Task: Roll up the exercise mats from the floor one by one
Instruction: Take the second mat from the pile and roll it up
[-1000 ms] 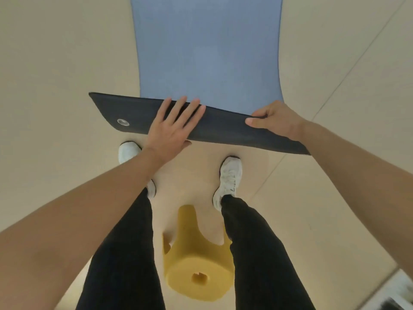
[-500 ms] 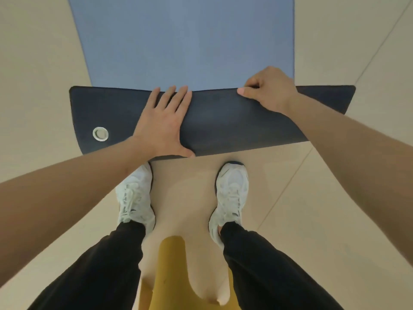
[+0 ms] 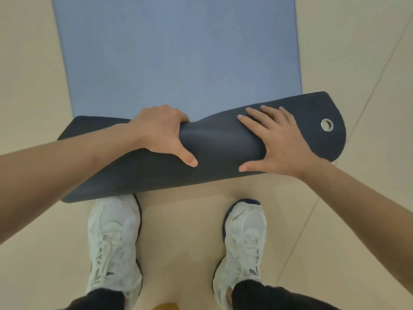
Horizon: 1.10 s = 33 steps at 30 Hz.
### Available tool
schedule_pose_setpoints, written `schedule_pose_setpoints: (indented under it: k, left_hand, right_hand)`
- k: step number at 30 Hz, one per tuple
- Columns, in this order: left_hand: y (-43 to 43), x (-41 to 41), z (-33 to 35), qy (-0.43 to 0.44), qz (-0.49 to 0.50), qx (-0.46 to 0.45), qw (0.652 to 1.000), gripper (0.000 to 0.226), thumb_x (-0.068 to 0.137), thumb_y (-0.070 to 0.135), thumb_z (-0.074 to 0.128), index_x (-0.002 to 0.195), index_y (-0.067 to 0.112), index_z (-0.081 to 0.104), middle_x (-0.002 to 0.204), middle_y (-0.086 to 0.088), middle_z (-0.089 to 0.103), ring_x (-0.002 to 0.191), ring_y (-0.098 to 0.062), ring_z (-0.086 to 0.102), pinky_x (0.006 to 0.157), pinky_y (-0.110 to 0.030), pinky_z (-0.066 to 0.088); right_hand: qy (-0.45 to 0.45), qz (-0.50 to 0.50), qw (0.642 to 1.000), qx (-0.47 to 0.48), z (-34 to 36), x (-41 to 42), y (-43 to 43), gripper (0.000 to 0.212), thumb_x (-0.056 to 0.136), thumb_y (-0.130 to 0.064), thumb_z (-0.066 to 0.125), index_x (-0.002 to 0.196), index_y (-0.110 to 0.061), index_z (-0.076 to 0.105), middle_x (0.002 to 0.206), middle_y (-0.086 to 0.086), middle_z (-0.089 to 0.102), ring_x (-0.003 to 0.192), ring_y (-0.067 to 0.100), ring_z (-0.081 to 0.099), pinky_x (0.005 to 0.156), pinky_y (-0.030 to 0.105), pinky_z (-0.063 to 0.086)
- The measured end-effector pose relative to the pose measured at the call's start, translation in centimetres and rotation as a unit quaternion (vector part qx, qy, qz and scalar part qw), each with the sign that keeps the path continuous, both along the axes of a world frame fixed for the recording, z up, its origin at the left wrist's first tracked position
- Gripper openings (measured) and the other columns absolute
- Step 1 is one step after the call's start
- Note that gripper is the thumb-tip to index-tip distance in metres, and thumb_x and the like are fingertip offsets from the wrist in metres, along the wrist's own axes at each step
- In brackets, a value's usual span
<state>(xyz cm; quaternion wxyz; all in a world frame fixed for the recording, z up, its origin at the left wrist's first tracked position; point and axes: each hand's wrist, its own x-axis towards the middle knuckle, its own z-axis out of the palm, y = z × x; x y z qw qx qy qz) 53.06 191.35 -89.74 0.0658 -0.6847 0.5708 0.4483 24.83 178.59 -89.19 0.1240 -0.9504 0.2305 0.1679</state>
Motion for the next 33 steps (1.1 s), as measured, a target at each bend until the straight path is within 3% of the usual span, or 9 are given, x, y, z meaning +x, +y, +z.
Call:
schedule_pose_setpoints:
  k: [4, 9, 13, 18, 21, 24, 27, 29, 33]
  left_hand:
    - [0.3, 0.3, 0.7, 0.01, 0.008, 0.01, 1.0, 0.066, 0.049, 0.082, 0.081, 0.087, 0.029, 0.066, 0.077, 0.007, 0.069, 0.074, -0.016, 0.065, 0.069, -0.037, 0.056]
    - [2.8, 2.9, 2.9, -0.06, -0.02, 0.002, 0.998, 0.063, 0.051, 0.081, 0.08, 0.084, 0.029, 0.066, 0.072, 0.008, 0.068, 0.072, -0.016, 0.064, 0.064, -0.034, 0.051]
    - [7.0, 3.9, 3.7, -0.133, -0.062, -0.022, 0.989, 0.077, 0.05, 0.089, 0.07, 0.105, 0.036, 0.065, 0.083, 0.012, 0.067, 0.082, -0.018, 0.063, 0.068, -0.034, 0.049]
    - [12.1, 2.1, 2.8, -0.184, -0.082, -0.167, 0.965, 0.097, 0.063, 0.093, 0.054, 0.135, 0.028, 0.055, 0.129, 0.004, 0.066, 0.116, -0.024, 0.06, 0.101, -0.043, 0.046]
    - [13.5, 1.4, 2.8, -0.212, -0.067, -0.165, 0.961, 0.101, 0.065, 0.099, 0.039, 0.133, 0.026, 0.055, 0.126, 0.0, 0.067, 0.113, -0.026, 0.062, 0.102, -0.044, 0.045]
    - [13.7, 1.7, 2.2, -0.221, -0.069, -0.129, 0.964, 0.098, 0.063, 0.104, 0.029, 0.119, 0.028, 0.056, 0.099, 0.005, 0.068, 0.089, -0.022, 0.063, 0.081, -0.04, 0.049]
    - [13.1, 2.5, 1.7, -0.192, -0.043, -0.085, 0.977, 0.088, 0.062, 0.102, 0.034, 0.105, 0.028, 0.051, 0.076, 0.008, 0.06, 0.071, -0.019, 0.058, 0.062, -0.035, 0.041]
    - [12.3, 3.6, 1.0, -0.151, -0.009, -0.053, 0.987, 0.082, 0.062, 0.101, 0.039, 0.098, 0.028, 0.052, 0.074, 0.009, 0.059, 0.07, -0.017, 0.057, 0.063, -0.035, 0.038]
    - [9.8, 6.2, -0.2, -0.039, 0.058, 0.006, 0.998, 0.063, 0.069, 0.09, 0.06, 0.093, 0.032, 0.059, 0.089, 0.011, 0.065, 0.085, -0.015, 0.062, 0.077, -0.039, 0.047]
  right_hand:
    - [0.025, -0.012, 1.0, 0.003, -0.2, 0.6, -0.8, 0.115, 0.066, -0.102, 0.038, 0.157, -0.032, 0.03, 0.152, 0.005, 0.046, 0.138, 0.033, 0.042, 0.117, 0.056, 0.027]
    - [-0.004, -0.052, 0.998, 0.029, 0.4, 3.2, 3.1, 0.112, 0.06, -0.102, 0.04, 0.144, -0.028, 0.044, 0.119, 0.002, 0.064, 0.11, 0.027, 0.06, 0.099, 0.044, 0.041]
    - [-0.055, -0.072, 0.996, -0.016, -0.9, 3.7, 8.9, 0.103, 0.061, -0.1, 0.044, 0.128, -0.023, 0.057, 0.095, 0.002, 0.067, 0.085, 0.027, 0.065, 0.084, 0.039, 0.047]
    - [-0.073, -0.074, 0.993, -0.051, -1.6, 2.1, 11.7, 0.098, 0.064, -0.099, 0.041, 0.117, -0.019, 0.062, 0.08, 0.003, 0.064, 0.063, 0.022, 0.052, 0.065, 0.031, 0.038]
    - [-0.056, -0.058, 0.996, -0.041, -1.4, 2.2, 11.7, 0.099, 0.063, -0.1, 0.038, 0.116, -0.02, 0.061, 0.08, 0.003, 0.062, 0.064, 0.018, 0.041, 0.066, 0.03, 0.032]
    - [-0.021, -0.054, 0.998, -0.024, -1.1, 2.6, 11.2, 0.1, 0.061, -0.102, 0.035, 0.119, -0.024, 0.059, 0.084, 0.0, 0.062, 0.067, 0.02, 0.05, 0.068, 0.03, 0.031]
    - [0.027, -0.036, 0.999, 0.009, -0.7, 4.1, 9.8, 0.099, 0.058, -0.104, 0.036, 0.123, -0.03, 0.053, 0.089, -0.005, 0.061, 0.073, 0.021, 0.056, 0.062, 0.031, 0.032]
    - [0.033, -0.018, 0.999, 0.034, -0.7, 5.5, 8.1, 0.098, 0.057, -0.104, 0.038, 0.125, -0.035, 0.05, 0.097, -0.009, 0.064, 0.083, 0.022, 0.062, 0.062, 0.032, 0.038]
    - [0.065, -0.027, 0.992, 0.105, -0.8, 8.3, 5.1, 0.097, 0.06, -0.101, 0.045, 0.135, -0.039, 0.047, 0.117, -0.01, 0.066, 0.104, 0.022, 0.063, 0.087, 0.041, 0.05]
